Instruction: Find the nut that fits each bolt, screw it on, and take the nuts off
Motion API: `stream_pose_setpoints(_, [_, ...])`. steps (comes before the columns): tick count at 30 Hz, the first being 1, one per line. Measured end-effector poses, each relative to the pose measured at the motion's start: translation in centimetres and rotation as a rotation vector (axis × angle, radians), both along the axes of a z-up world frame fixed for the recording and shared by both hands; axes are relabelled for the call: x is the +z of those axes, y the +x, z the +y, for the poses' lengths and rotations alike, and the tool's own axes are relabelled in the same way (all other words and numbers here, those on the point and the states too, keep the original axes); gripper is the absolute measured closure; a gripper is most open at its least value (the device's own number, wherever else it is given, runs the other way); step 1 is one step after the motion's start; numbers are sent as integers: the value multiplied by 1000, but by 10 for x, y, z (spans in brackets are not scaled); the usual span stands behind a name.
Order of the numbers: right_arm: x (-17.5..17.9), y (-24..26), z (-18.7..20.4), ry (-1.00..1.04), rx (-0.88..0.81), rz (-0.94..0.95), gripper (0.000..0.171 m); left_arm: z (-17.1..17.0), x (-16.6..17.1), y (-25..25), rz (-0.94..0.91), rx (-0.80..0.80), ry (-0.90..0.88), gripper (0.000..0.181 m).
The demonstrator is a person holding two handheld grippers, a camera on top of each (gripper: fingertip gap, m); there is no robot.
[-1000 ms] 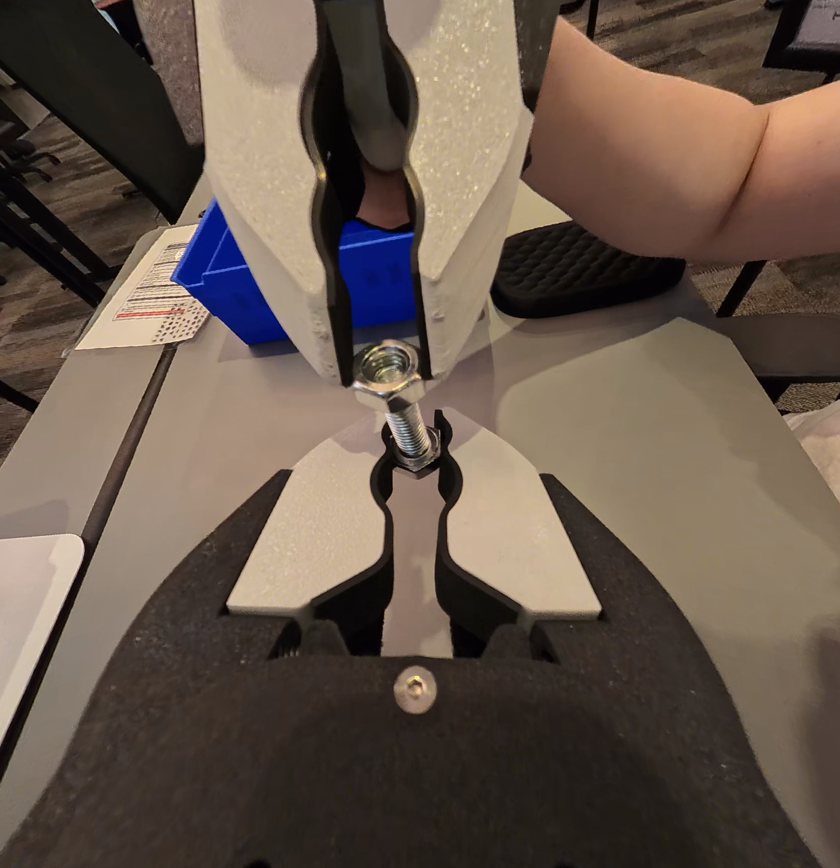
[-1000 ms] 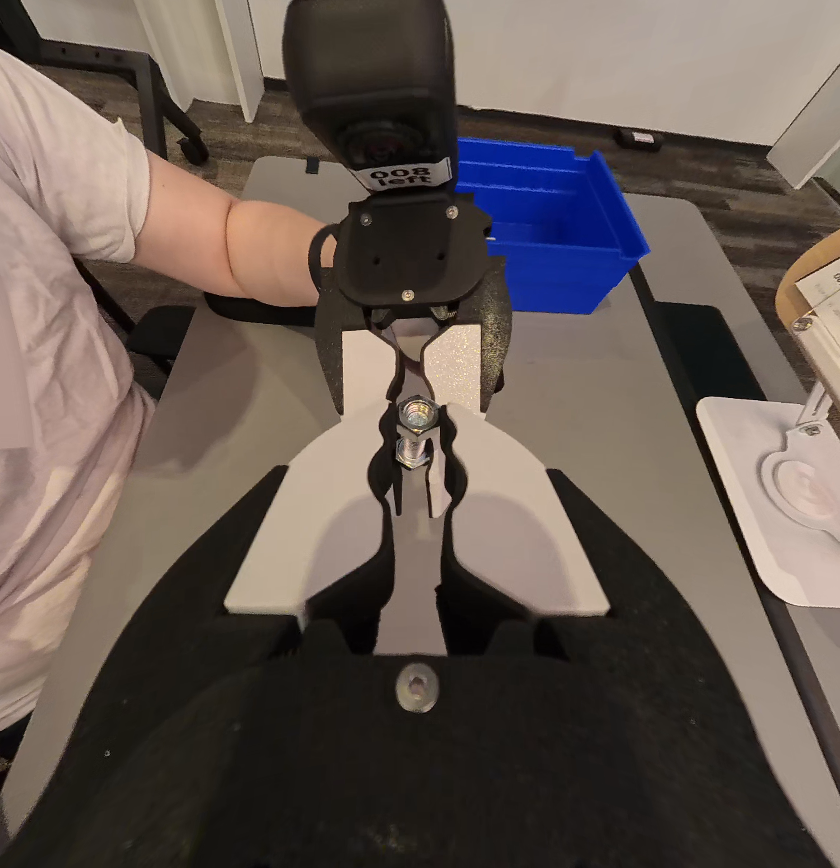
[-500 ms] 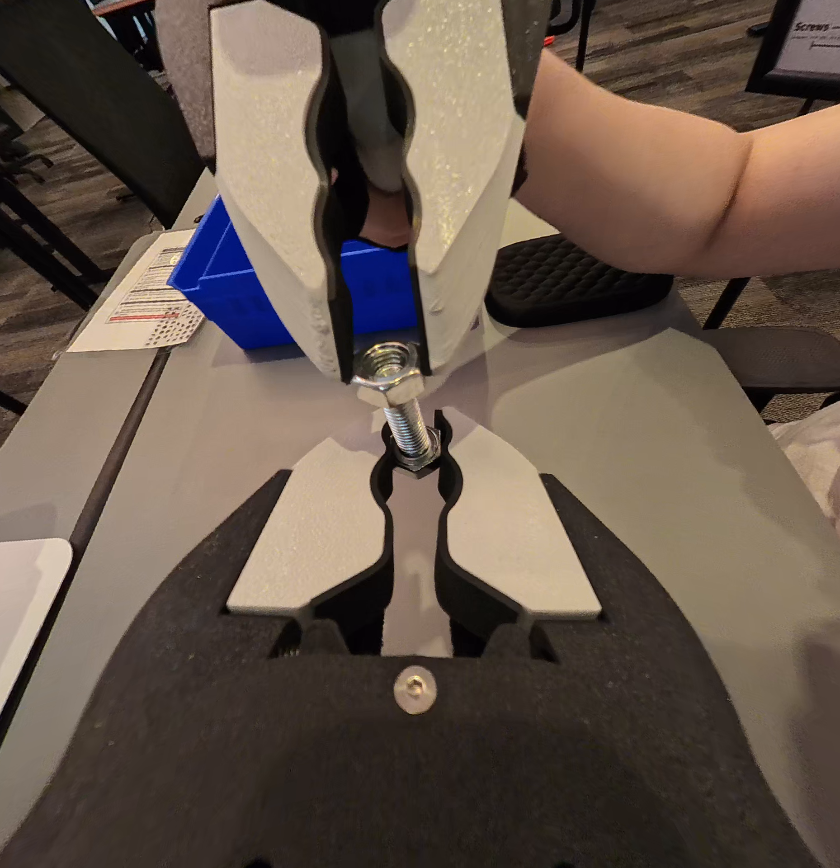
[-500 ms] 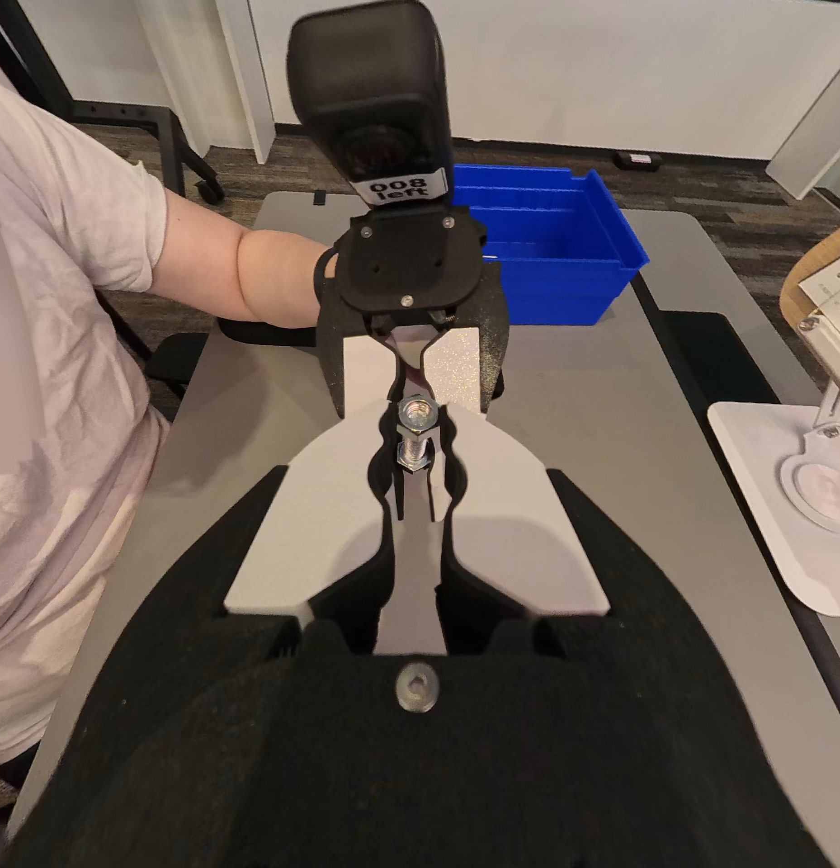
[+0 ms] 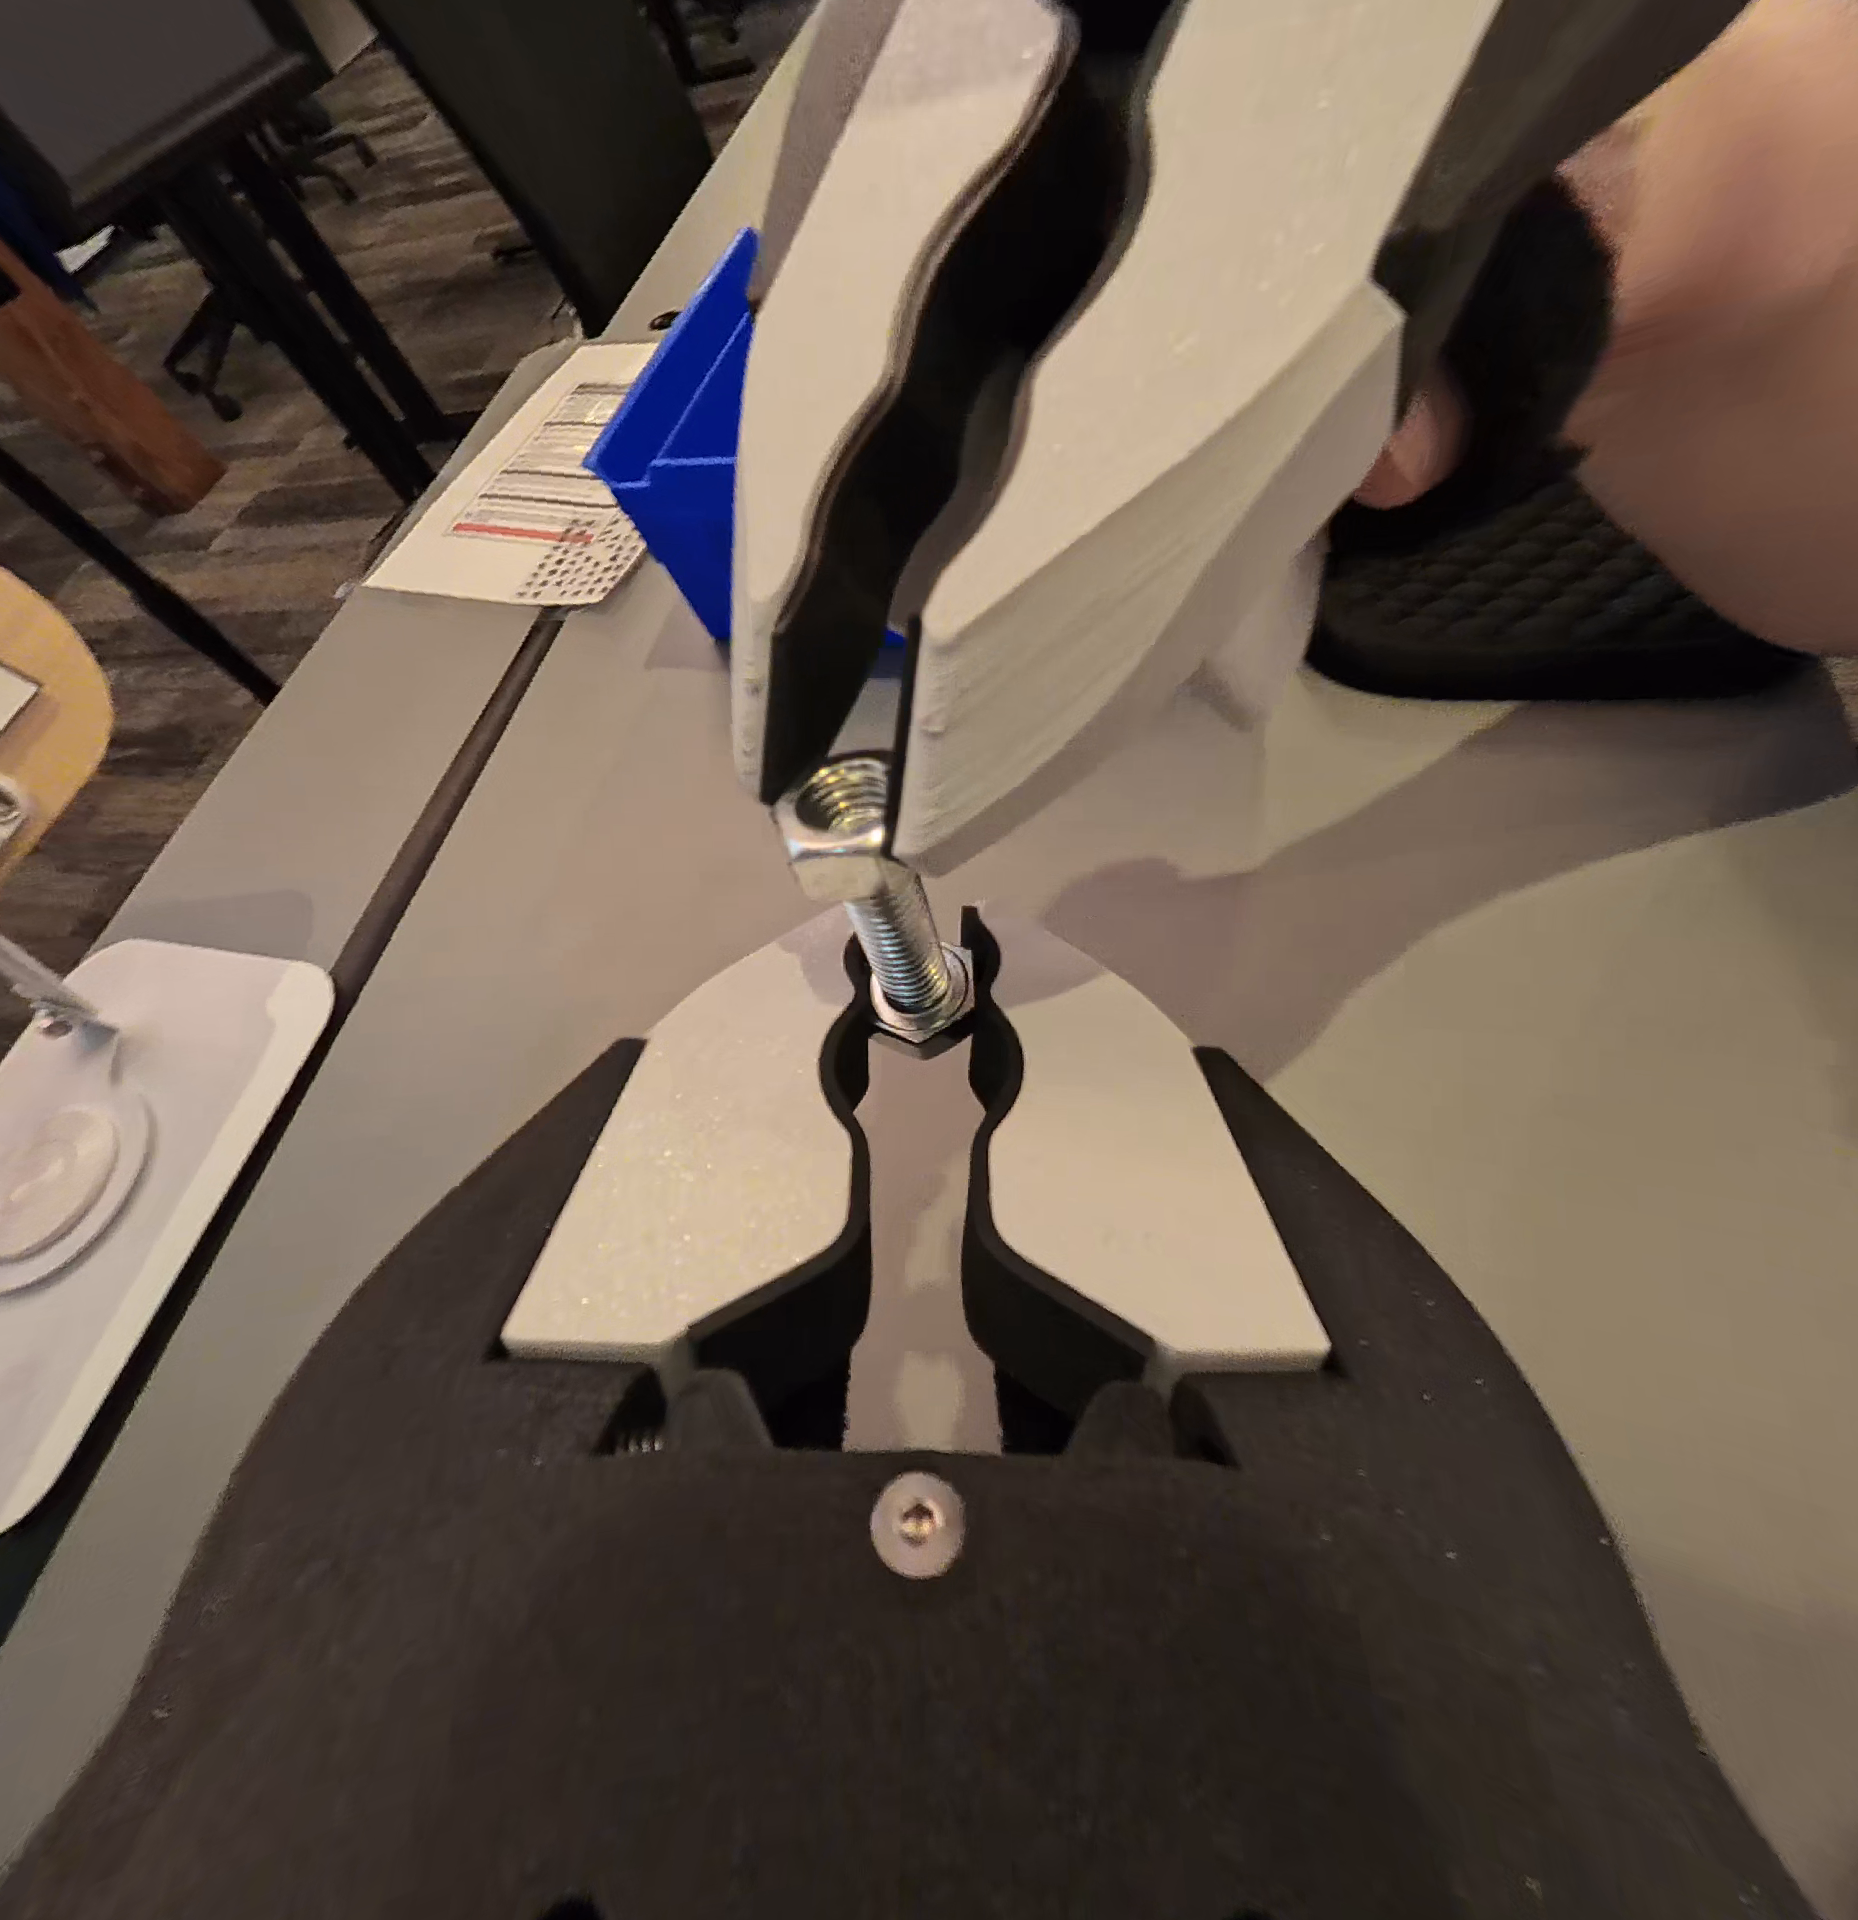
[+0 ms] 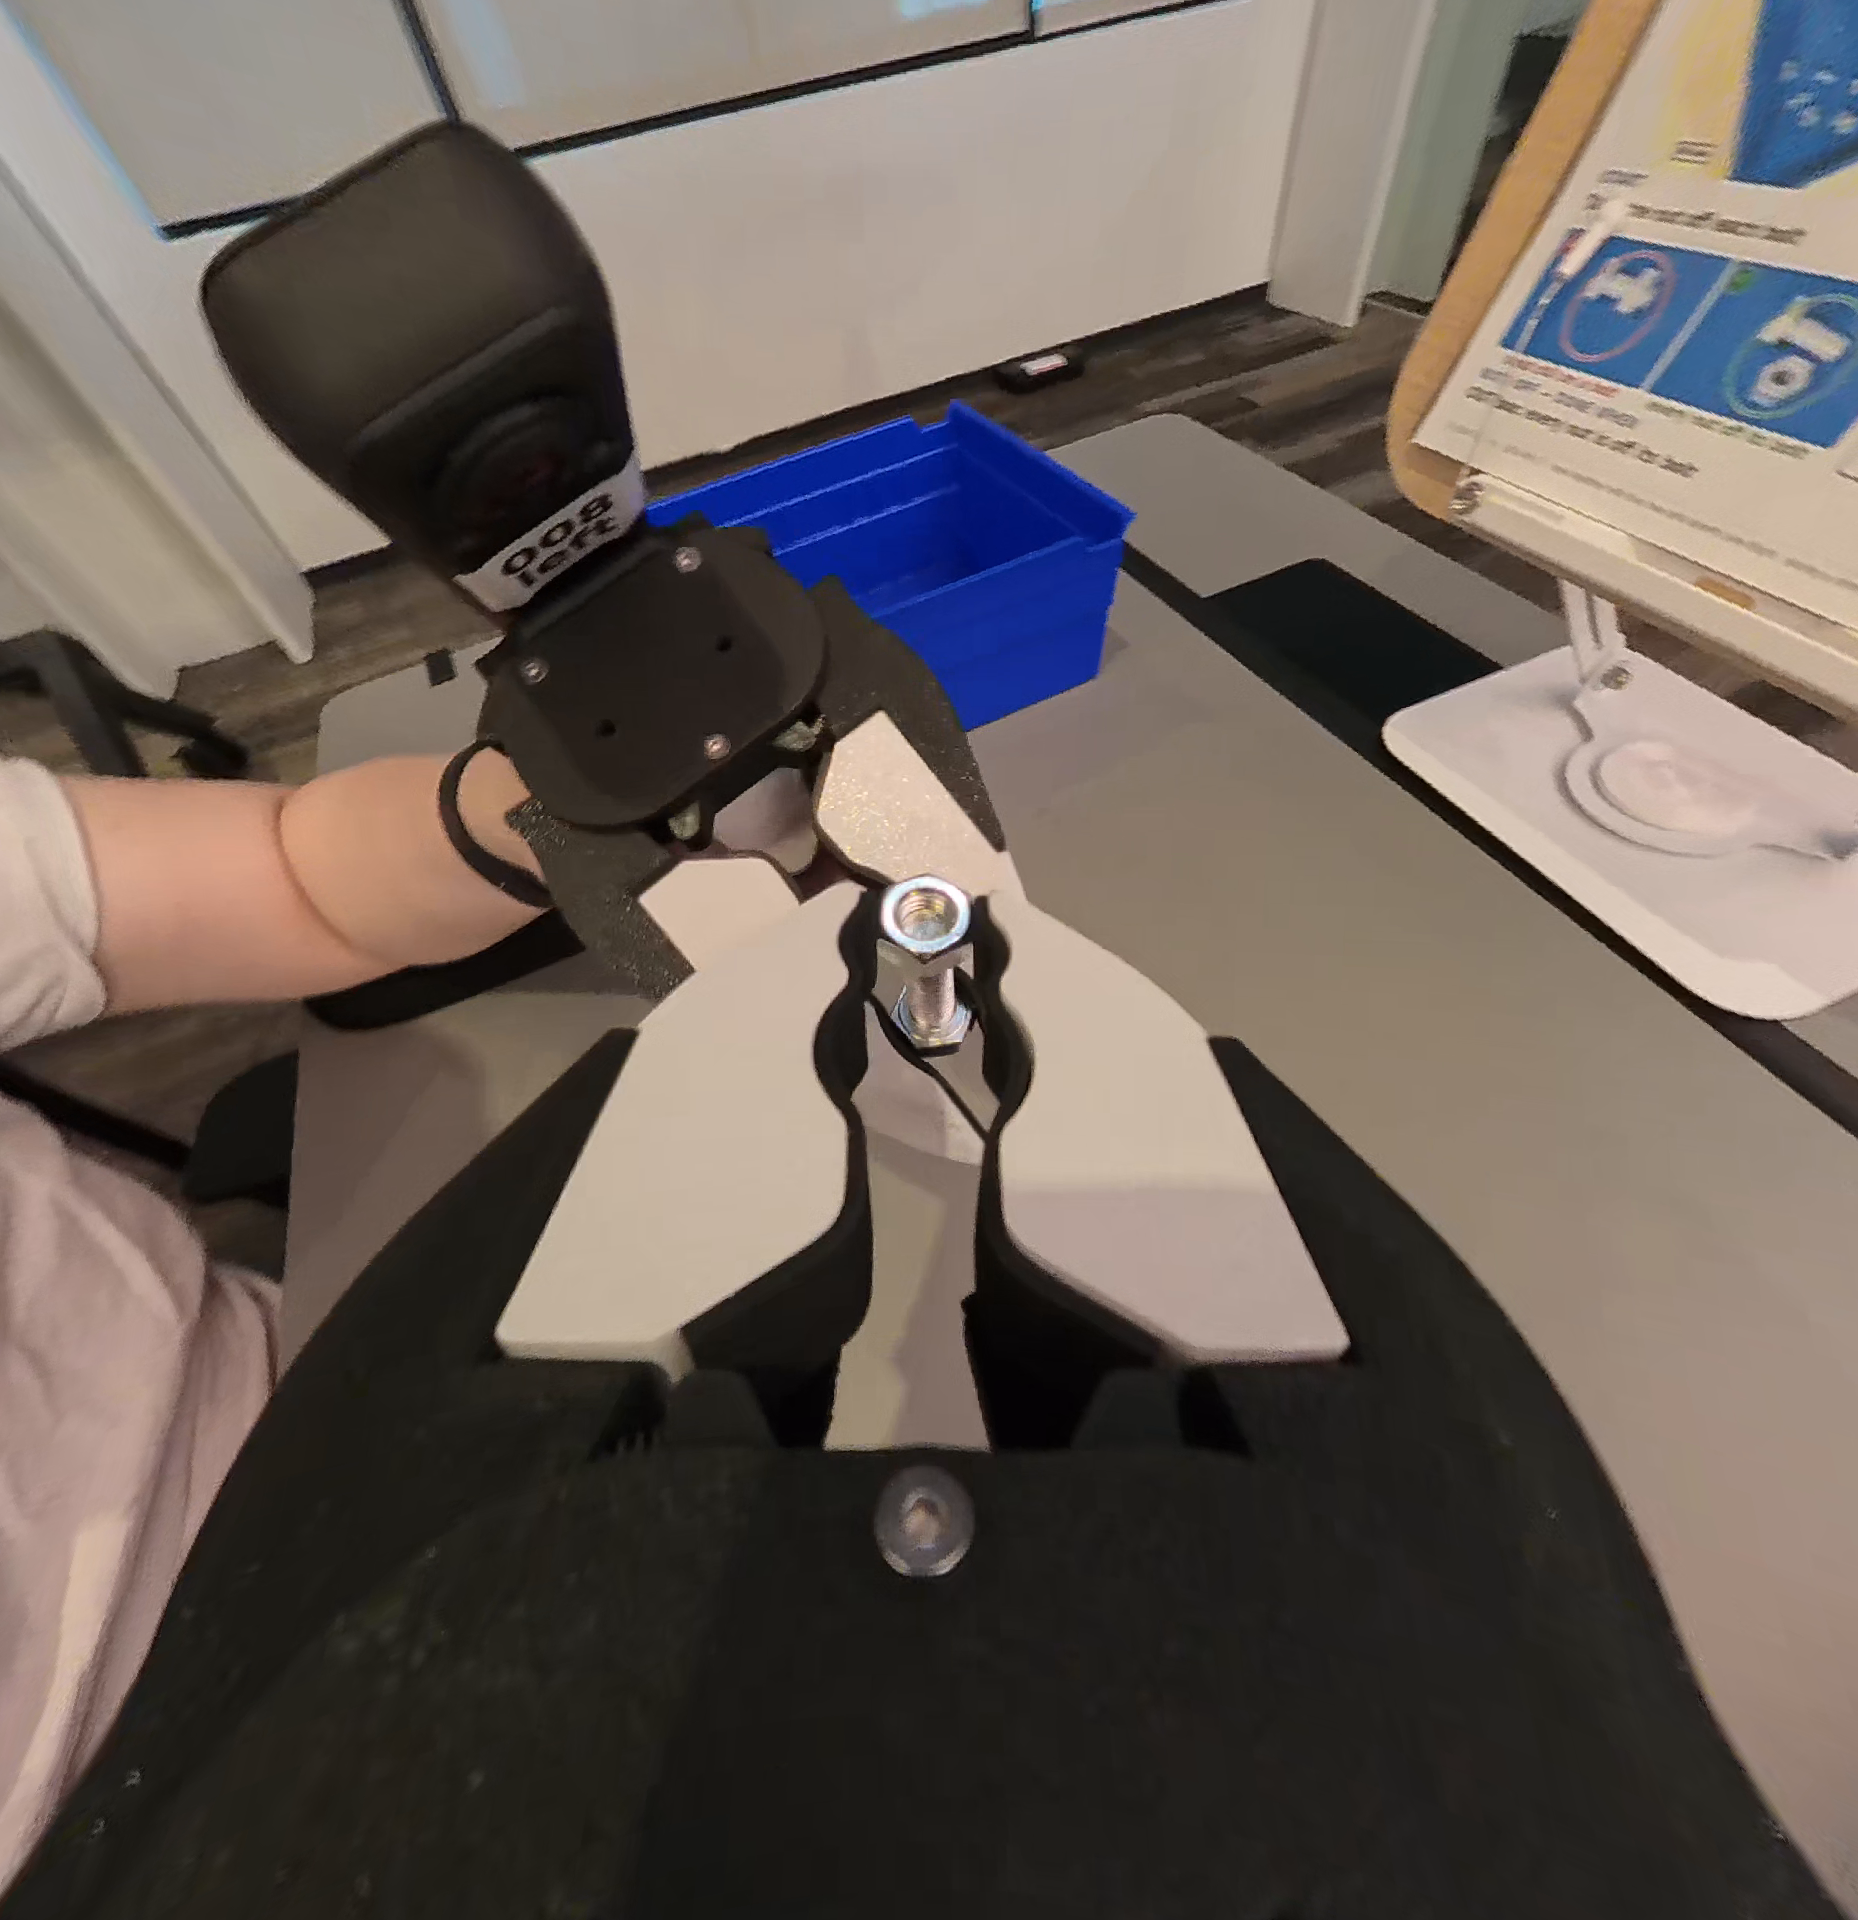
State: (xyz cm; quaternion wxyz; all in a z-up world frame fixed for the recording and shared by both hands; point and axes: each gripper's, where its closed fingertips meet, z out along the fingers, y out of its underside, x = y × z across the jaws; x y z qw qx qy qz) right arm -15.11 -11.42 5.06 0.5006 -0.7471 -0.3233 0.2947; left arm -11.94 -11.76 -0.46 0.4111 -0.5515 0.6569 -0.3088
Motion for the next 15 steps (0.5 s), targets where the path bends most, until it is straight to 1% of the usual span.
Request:
stream_pose_setpoints(6, [-3, 1, 9, -84, -136, 102, 154, 11, -3, -1, 18, 84, 24, 167])
stream_pose_setpoints(11, [-6, 1, 16, -48, -224, 71, 154, 21, -7, -3, 44, 143, 41, 167])
stream_pose_setpoints(15, [-5, -2, 17, -28, -221, 53, 154, 22, -6, -5, 43, 150, 44, 168])
